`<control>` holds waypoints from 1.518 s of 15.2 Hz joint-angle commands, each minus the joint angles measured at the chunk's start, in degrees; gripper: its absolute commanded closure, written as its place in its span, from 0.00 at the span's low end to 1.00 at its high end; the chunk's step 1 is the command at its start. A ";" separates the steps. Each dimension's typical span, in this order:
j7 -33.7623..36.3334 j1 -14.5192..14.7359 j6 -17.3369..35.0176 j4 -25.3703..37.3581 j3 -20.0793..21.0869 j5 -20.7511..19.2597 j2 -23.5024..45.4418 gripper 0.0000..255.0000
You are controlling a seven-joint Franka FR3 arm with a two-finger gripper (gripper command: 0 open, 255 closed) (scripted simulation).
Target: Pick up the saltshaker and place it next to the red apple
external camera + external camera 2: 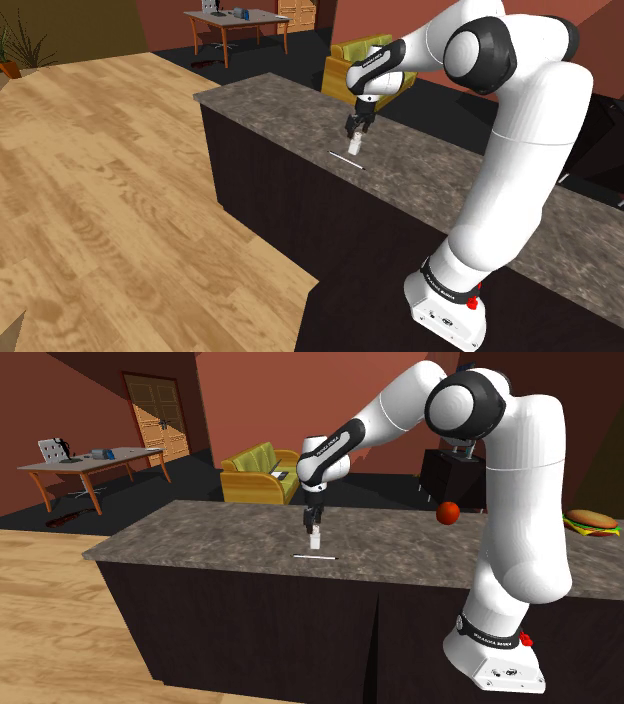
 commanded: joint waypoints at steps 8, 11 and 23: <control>0.01 0.00 0.00 0.01 0.00 0.00 0.01 1.00; 0.15 0.07 -0.65 0.25 -0.09 -0.24 -0.43 1.00; 1.67 0.65 -8.78 4.31 -0.78 -2.59 -4.87 1.00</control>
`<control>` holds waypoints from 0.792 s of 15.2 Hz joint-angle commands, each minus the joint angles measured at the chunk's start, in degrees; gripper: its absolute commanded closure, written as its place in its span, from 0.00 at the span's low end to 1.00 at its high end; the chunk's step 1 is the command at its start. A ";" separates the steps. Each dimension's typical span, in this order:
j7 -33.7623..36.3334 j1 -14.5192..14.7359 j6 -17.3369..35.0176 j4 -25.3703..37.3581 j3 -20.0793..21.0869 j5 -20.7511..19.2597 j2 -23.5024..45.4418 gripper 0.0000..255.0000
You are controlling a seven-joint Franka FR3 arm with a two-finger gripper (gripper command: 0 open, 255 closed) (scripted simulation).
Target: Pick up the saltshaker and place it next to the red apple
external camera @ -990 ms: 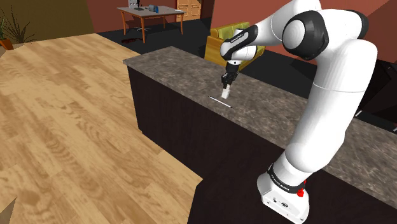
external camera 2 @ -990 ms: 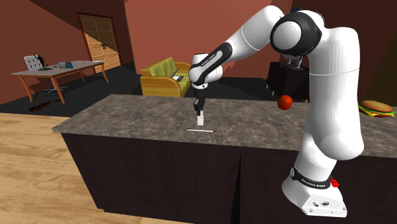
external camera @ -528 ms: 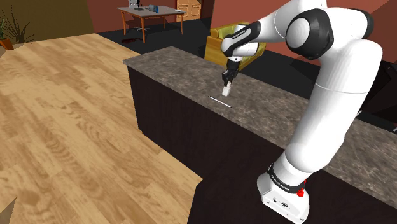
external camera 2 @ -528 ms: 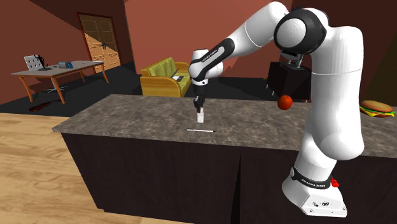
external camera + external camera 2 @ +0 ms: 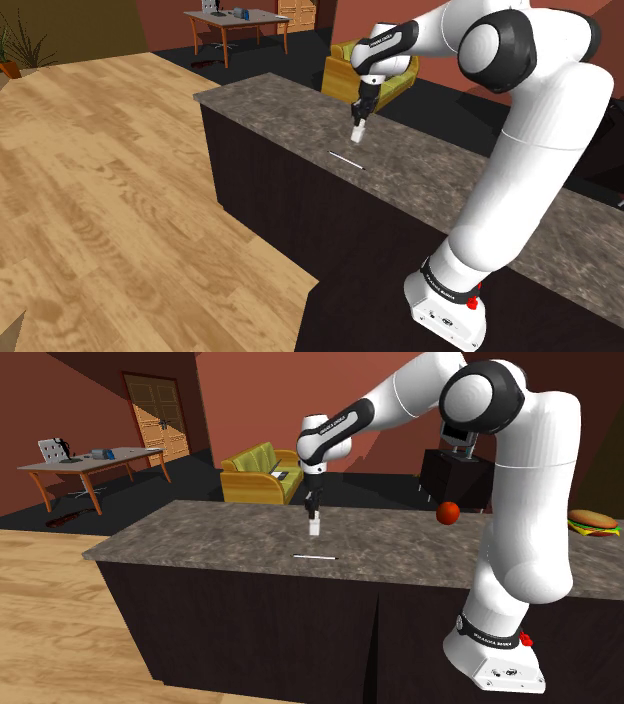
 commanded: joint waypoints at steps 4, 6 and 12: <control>0.41 0.12 -3.45 1.90 -0.22 -0.82 -1.66 1.00; 0.58 0.16 -4.87 2.86 -0.27 -1.07 -2.16 1.00; 0.96 0.25 -9.19 6.08 -0.37 -1.67 -3.37 1.00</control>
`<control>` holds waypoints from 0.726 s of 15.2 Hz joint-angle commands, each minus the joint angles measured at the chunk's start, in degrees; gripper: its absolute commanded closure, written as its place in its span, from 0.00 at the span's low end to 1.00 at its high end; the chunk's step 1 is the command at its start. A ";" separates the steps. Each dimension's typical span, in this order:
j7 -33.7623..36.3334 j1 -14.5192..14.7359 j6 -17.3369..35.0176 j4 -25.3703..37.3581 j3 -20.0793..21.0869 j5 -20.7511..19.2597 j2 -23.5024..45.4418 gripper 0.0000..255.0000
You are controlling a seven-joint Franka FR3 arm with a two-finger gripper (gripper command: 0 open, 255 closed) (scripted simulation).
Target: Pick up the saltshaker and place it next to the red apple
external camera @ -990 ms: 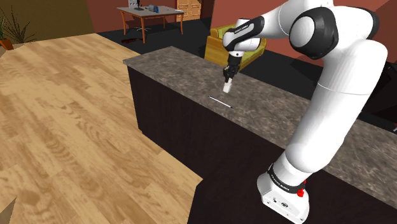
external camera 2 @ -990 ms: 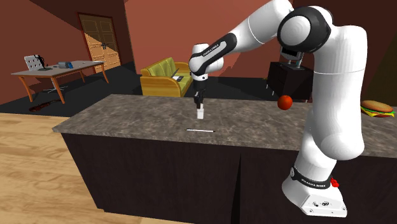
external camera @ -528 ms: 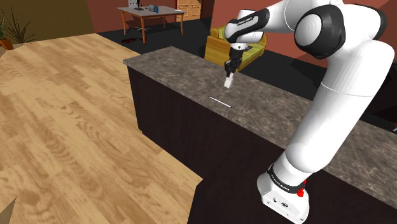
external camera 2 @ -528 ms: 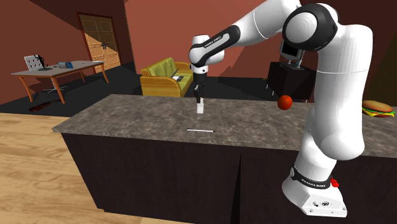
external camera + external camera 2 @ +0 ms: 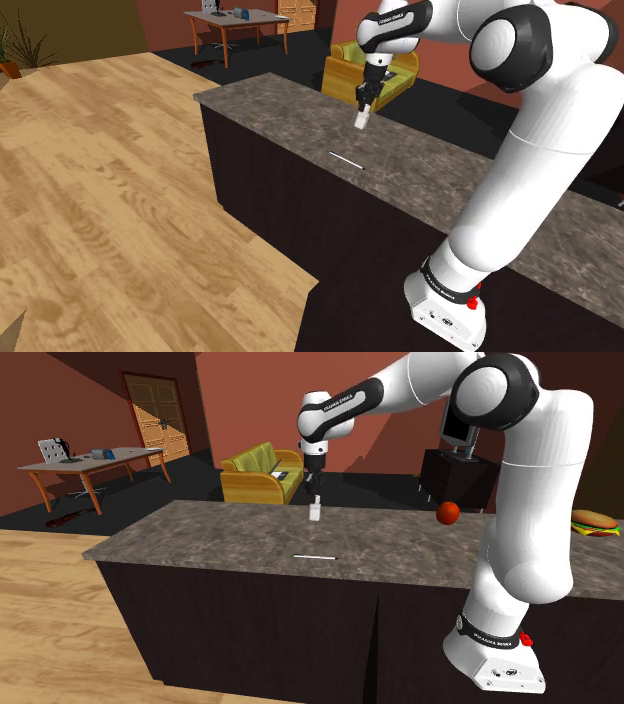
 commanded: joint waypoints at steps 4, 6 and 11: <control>0.31 0.08 -3.73 3.03 -0.03 -0.37 -0.74 1.00; 0.37 0.08 -5.22 4.33 -0.05 -0.47 -0.94 1.00; -0.59 -0.51 -7.82 5.97 -0.60 -0.84 -1.97 1.00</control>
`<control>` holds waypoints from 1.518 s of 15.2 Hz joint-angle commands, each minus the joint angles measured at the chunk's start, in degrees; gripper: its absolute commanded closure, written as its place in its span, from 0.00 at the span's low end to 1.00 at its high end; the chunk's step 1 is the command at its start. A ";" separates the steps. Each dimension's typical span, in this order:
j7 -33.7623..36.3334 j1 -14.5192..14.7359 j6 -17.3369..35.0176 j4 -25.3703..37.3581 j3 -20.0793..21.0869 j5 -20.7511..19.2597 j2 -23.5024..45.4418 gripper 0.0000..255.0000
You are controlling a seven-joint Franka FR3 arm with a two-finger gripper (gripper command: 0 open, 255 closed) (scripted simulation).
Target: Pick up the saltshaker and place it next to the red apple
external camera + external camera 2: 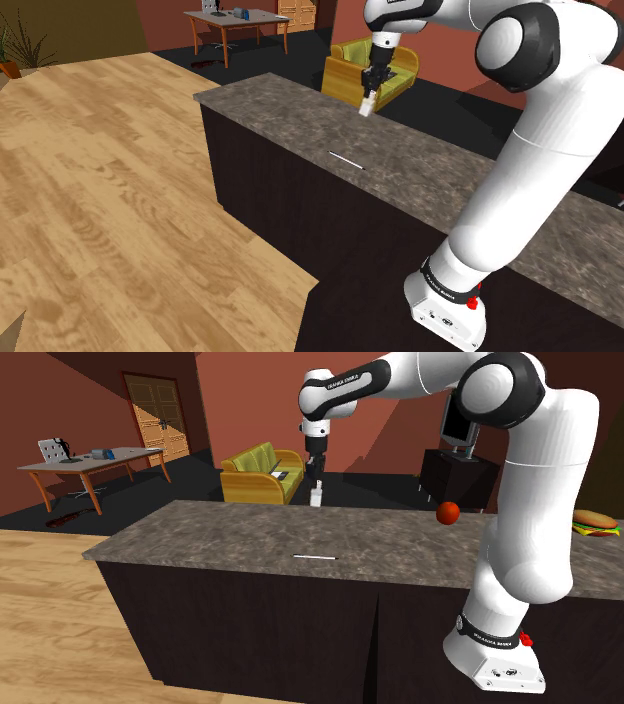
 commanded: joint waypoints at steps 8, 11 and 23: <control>-9.50 -5.10 1.15 -5.79 -4.66 -1.69 -5.00 1.00; -13.25 -7.05 1.32 -6.61 -6.53 -1.94 -5.73 1.00; -30.51 -15.78 0.71 -3.81 -14.53 0.35 -2.83 1.00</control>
